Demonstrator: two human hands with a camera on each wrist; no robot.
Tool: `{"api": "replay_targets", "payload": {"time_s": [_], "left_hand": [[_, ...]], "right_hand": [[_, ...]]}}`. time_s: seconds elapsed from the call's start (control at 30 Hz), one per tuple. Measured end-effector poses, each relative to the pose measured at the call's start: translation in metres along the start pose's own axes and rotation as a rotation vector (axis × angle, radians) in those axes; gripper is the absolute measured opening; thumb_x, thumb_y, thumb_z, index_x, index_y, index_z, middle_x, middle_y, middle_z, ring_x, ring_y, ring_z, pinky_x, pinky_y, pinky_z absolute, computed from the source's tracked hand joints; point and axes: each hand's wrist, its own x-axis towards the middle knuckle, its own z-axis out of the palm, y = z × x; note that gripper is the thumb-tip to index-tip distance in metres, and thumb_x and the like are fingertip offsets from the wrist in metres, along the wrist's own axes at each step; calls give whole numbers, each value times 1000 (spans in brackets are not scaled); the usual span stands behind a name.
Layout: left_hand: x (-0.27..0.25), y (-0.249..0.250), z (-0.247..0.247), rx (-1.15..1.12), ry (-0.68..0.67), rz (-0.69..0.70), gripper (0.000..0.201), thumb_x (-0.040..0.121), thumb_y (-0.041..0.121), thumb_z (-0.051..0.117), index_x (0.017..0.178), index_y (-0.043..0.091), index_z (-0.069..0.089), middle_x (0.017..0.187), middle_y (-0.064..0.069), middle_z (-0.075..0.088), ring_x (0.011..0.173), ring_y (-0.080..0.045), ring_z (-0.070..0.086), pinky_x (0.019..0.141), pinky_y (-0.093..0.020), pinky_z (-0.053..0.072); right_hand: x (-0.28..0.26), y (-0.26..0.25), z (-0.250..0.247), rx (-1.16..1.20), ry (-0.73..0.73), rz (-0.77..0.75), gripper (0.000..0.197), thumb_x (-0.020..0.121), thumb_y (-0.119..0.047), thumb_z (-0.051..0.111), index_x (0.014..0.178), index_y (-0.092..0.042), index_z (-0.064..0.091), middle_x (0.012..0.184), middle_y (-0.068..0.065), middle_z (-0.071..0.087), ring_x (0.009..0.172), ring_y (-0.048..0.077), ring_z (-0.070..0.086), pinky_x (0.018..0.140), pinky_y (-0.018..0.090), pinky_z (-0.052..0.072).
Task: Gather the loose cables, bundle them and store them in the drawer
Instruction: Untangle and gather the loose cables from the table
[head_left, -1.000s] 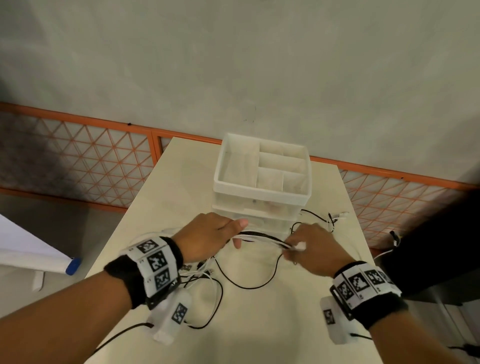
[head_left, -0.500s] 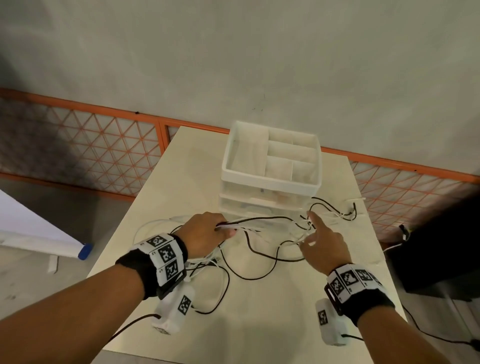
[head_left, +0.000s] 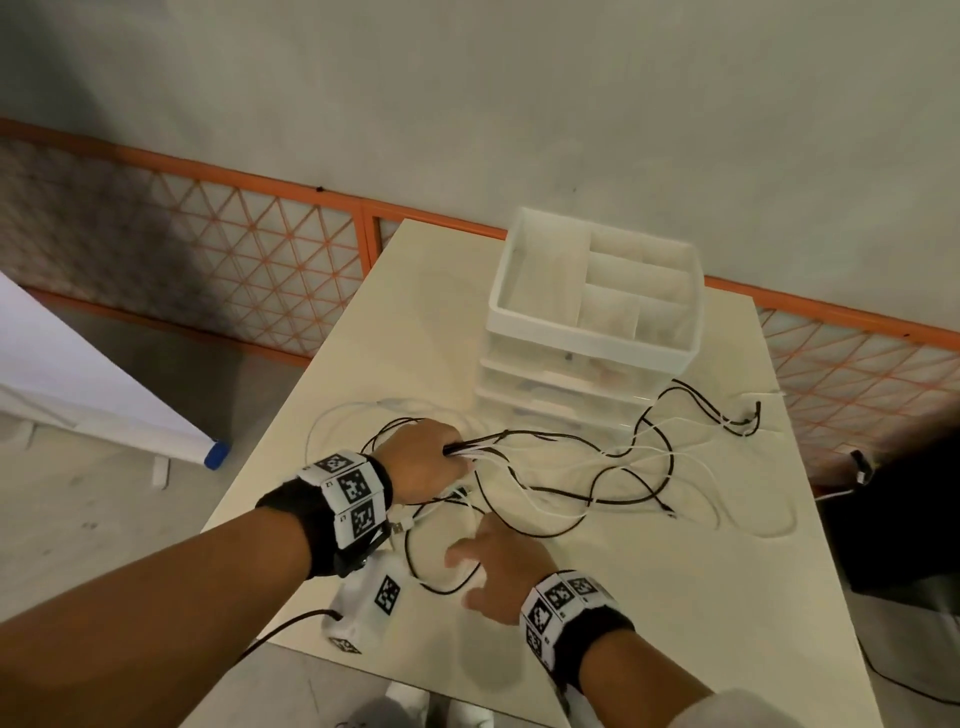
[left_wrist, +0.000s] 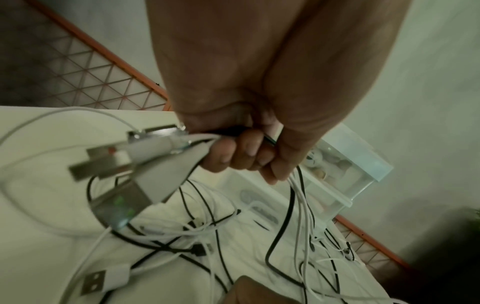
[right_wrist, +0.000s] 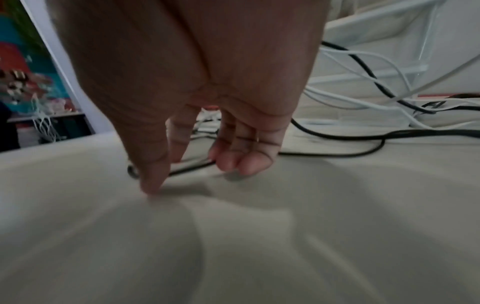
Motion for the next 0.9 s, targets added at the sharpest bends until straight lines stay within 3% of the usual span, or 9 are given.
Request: {"api": "replay_targets", "payload": {"time_s": [0.1, 0.23, 0.33, 0.43, 0.53, 0.63, 0.7, 0.77, 0.9], "left_hand": [[-2, -7, 5, 7, -6, -11, 21, 92, 28, 56, 73, 19, 55, 65, 5, 54, 60, -11, 49, 53, -24, 35], [-4, -7, 9, -9, 17, -37, 23, 93, 29, 57, 73, 17, 57, 65, 4, 55, 58, -11, 50, 53, -24, 35], [-1, -7, 2, -98, 89, -46, 21, 93, 29, 58, 80, 14, 65, 69, 4, 58, 62, -14, 52, 57, -27, 38], [4, -4, -8, -276, 89, -15, 21, 96, 28, 55, 83, 19, 69, 76, 3, 67, 55, -12, 49, 53, -26, 36], [7, 6, -12, -574, 39, -12, 17, 100, 21, 50, 86, 16, 60, 88, -1, 76, 45, -12, 33, 45, -26, 30], [8, 16, -15, -584, 92, -2, 19, 100, 19, 48, 81, 20, 52, 92, -1, 78, 39, -8, 32, 46, -26, 31], [9, 20, -17, -533, 111, 3, 19, 100, 20, 47, 81, 21, 52, 92, -1, 78, 36, -5, 32, 47, -27, 31], [8, 26, -21, -535, 117, 0, 19, 100, 21, 48, 82, 19, 54, 93, -1, 78, 40, -8, 33, 47, -26, 30], [7, 44, -34, -731, 137, -11, 18, 99, 19, 53, 82, 13, 54, 92, -3, 78, 52, -15, 35, 46, -26, 33]], "right_hand": [[0, 8, 8, -2, 86, 6, 11, 86, -32, 69, 94, -26, 65, 113, -5, 48, 97, 26, 63, 87, 33, 51], [-10, 13, -2, -27, 193, -31, 14, 96, -28, 54, 104, -16, 57, 116, 0, 45, 93, 31, 64, 82, 39, 53], [-29, 10, -41, 210, 358, -131, 7, 98, -22, 51, 91, -19, 52, 94, -1, 63, 85, 23, 65, 77, 42, 55], [-52, 10, -98, 368, 656, -173, 12, 99, -15, 55, 87, -18, 54, 71, 2, 66, 61, 14, 56, 60, 34, 50], [-78, 9, -153, 540, 947, -188, 8, 99, -13, 57, 92, -16, 59, 71, -2, 68, 57, 7, 56, 57, 22, 48], [-97, 12, -188, 706, 1163, -155, 11, 98, -12, 57, 93, -20, 62, 73, -1, 70, 57, 9, 57, 58, 27, 50], [-102, 16, -194, 708, 1177, -115, 13, 98, -13, 56, 92, -22, 63, 70, 1, 69, 52, 6, 52, 51, 23, 44], [-100, 18, -186, 622, 1055, -54, 13, 98, -17, 59, 90, -24, 64, 66, 4, 67, 47, 7, 49, 47, 17, 40], [-103, 15, -177, 589, 975, -60, 13, 96, -20, 63, 86, -26, 66, 54, 0, 55, 50, 14, 50, 49, 14, 40]]}}
